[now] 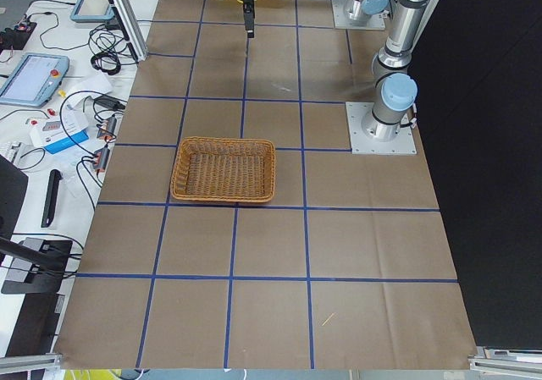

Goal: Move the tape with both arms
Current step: 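Lift the tape roll out and set it on the table center, then reach the left gripper to the tape roll while the right gripper withdraws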

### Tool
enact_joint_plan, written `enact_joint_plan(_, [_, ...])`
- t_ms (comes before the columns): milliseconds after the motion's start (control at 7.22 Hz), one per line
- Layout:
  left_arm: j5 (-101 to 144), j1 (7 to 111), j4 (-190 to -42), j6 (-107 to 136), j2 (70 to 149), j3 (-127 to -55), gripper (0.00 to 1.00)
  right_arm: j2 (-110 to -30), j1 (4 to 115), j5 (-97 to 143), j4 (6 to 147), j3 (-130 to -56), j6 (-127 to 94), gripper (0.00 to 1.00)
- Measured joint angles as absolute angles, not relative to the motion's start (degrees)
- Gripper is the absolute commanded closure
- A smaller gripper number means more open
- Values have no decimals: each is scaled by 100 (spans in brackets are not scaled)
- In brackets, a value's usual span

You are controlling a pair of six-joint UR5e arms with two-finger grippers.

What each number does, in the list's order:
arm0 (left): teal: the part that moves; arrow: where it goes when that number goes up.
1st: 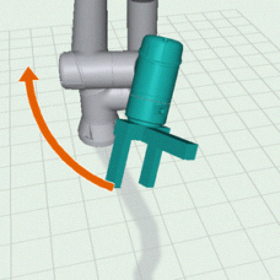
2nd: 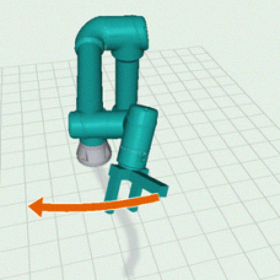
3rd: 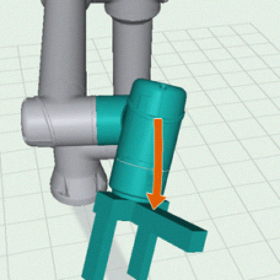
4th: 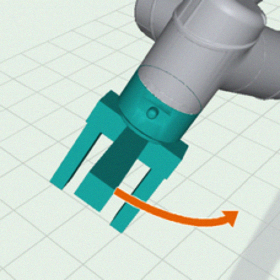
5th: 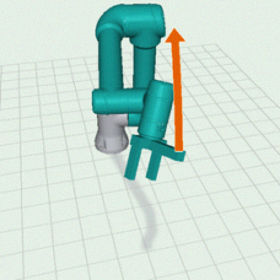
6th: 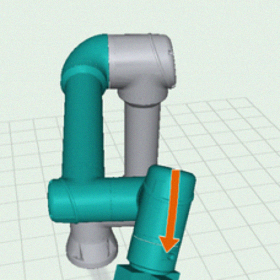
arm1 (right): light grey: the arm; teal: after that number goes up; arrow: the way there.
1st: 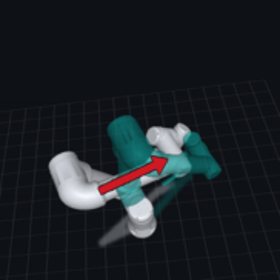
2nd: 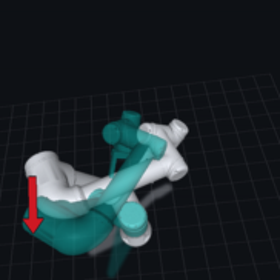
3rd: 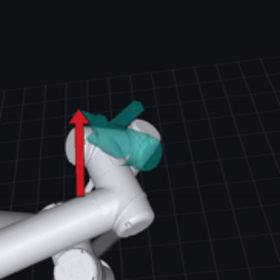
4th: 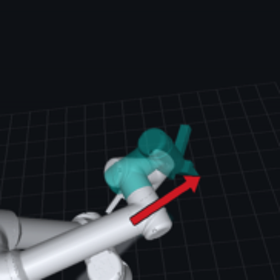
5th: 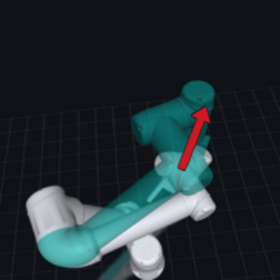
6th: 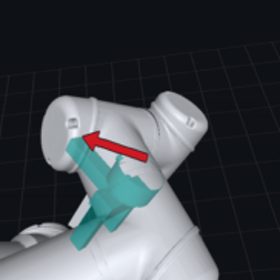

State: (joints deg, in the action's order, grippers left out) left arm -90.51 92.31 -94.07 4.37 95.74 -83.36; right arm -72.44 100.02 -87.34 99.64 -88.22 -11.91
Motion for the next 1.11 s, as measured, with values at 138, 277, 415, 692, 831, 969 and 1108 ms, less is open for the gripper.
enact_joint_plan(138, [-9049, 9185, -9395, 228, 9578, -8336, 0, -7109, 10388, -8565, 10214, -8934, -1729, 88])
enact_joint_plan(277, [-9051, 9124, -9392, 59, 9579, -8341, 0, -6982, 10641, -8292, 10394, -8985, -2319, 19])
enact_joint_plan(415, [-9046, 9080, -9389, 25, 9580, -8370, 0, -6873, 10848, -8070, 10574, -9001, -2817, 0])
enact_joint_plan(692, [-9010, 9117, -9297, 464, 9590, -8530, 0, -6859, 10861, -7995, 10787, -9006, -2774, 0])
enact_joint_plan(831, [-8994, 9147, -9269, 699, 9594, -8607, 0, -6955, 10628, -8064, 10807, -8988, -2330, 0])
enact_joint_plan(969, [-8972, 9179, -9251, 823, 9633, -8670, 0, -7126, 10235, -8169, 10772, -8959, -1623, 0])
enact_joint_plan(1108, [-8878, 9306, -9089, 1027, 9716, -8737, 0, -7341, 9719, -8230, 10628, -8932, -841, 0])
